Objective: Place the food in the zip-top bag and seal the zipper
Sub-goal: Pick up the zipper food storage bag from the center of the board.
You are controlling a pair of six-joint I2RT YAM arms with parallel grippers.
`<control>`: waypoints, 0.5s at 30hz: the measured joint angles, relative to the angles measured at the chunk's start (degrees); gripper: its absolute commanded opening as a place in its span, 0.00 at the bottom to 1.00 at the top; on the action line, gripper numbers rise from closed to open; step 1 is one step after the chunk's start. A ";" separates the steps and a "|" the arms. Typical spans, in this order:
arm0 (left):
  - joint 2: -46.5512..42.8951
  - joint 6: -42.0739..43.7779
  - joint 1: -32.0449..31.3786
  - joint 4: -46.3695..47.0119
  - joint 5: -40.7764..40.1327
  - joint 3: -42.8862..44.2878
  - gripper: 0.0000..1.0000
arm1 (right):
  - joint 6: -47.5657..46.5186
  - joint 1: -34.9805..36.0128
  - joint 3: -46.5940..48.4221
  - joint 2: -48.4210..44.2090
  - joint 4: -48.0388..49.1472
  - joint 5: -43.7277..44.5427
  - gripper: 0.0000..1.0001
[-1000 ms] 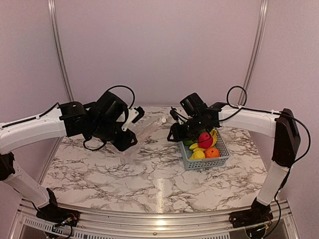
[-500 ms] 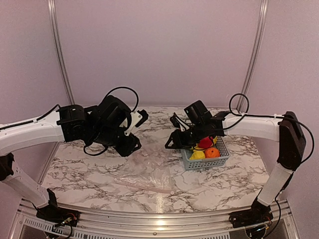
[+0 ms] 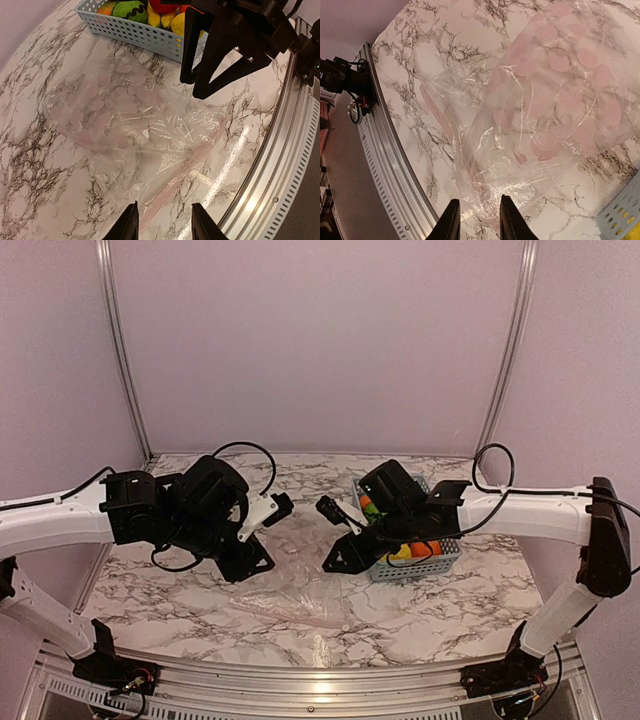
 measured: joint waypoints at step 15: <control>-14.05 -14.71 5.44 9.62 -3.78 -18.62 0.46 | -12.52 16.72 8.63 13.64 -8.09 16.22 0.40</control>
